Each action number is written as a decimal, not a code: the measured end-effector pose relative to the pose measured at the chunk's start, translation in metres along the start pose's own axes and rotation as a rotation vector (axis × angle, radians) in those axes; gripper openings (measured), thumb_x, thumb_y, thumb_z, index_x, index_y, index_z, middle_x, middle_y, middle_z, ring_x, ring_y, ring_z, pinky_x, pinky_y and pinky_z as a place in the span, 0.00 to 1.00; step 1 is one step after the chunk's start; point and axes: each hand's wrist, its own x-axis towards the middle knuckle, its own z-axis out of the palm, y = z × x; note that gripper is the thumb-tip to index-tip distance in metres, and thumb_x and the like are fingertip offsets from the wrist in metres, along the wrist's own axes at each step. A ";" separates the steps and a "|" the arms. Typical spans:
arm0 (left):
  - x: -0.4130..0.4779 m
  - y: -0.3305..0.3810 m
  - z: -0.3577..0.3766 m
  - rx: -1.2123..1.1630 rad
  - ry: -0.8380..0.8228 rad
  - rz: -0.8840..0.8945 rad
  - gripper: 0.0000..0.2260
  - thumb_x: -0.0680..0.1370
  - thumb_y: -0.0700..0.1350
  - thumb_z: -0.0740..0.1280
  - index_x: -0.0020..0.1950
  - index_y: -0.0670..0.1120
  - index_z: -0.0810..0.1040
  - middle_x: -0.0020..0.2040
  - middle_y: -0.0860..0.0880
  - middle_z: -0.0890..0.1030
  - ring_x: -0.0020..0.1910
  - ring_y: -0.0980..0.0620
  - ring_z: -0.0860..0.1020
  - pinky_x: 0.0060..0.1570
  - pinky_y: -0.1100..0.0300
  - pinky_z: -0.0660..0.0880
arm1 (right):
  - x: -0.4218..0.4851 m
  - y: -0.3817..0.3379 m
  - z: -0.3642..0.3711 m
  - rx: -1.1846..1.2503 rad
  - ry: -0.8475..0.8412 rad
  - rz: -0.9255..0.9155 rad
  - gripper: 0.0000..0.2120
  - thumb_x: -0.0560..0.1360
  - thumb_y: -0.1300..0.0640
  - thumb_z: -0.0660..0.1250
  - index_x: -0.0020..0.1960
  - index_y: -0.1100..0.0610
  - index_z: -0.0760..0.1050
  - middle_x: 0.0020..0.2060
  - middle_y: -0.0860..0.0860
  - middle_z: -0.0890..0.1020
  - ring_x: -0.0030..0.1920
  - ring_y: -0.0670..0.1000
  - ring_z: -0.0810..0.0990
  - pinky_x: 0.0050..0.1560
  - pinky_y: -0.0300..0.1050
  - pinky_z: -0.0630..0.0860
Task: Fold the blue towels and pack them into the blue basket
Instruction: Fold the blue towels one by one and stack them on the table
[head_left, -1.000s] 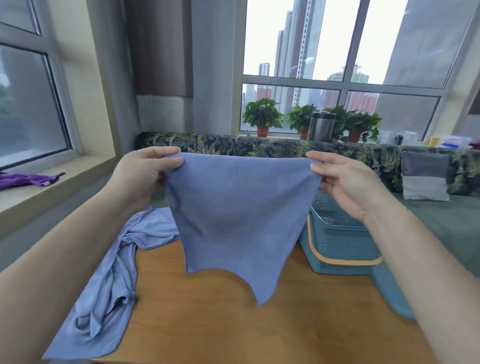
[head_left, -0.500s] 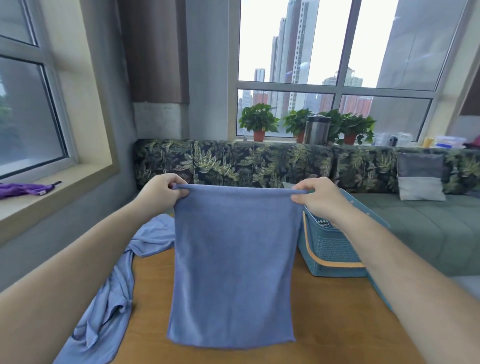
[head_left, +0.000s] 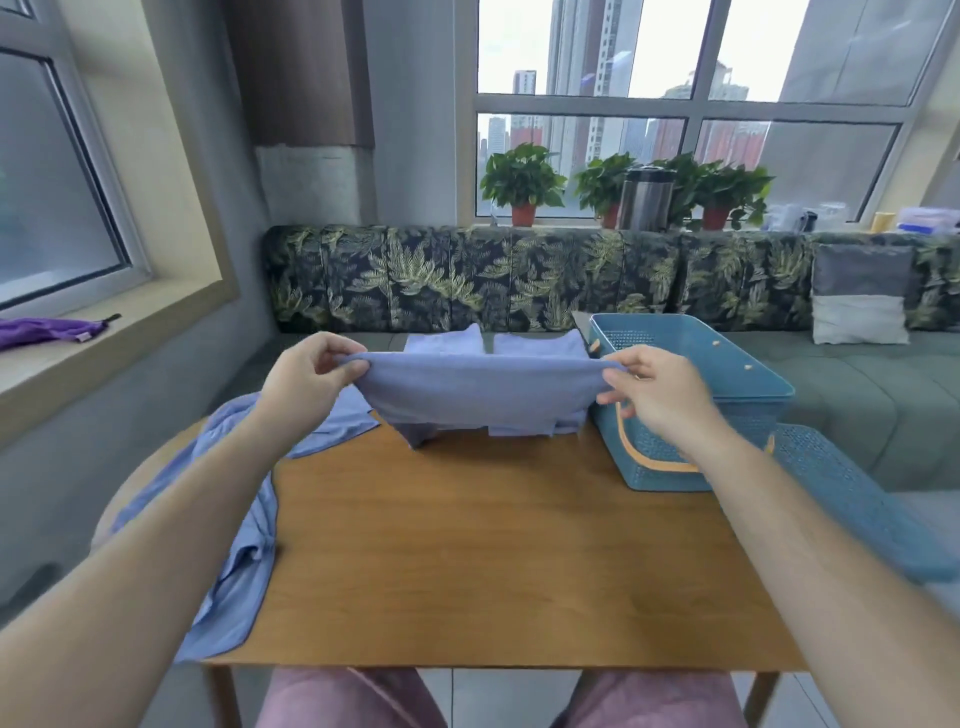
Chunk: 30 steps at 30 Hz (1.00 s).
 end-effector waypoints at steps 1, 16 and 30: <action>-0.016 -0.016 0.006 -0.011 -0.019 -0.025 0.04 0.78 0.41 0.72 0.48 0.50 0.81 0.44 0.53 0.83 0.43 0.59 0.79 0.46 0.65 0.75 | -0.013 0.018 0.006 -0.037 -0.022 0.017 0.06 0.80 0.61 0.66 0.52 0.53 0.81 0.42 0.51 0.85 0.38 0.46 0.86 0.36 0.45 0.77; -0.153 -0.138 0.074 -0.132 -0.116 -0.315 0.02 0.79 0.46 0.71 0.50 0.54 0.81 0.49 0.50 0.85 0.49 0.56 0.81 0.52 0.65 0.75 | -0.136 0.161 0.056 -0.043 -0.136 0.184 0.04 0.80 0.57 0.67 0.53 0.53 0.81 0.40 0.51 0.83 0.33 0.42 0.77 0.42 0.37 0.73; -0.182 -0.121 0.107 0.502 -0.395 0.209 0.20 0.80 0.57 0.59 0.68 0.52 0.77 0.73 0.52 0.72 0.72 0.50 0.69 0.70 0.52 0.67 | -0.153 0.152 0.094 -0.705 -0.205 -0.254 0.24 0.80 0.40 0.58 0.73 0.46 0.72 0.75 0.46 0.69 0.75 0.51 0.65 0.70 0.52 0.66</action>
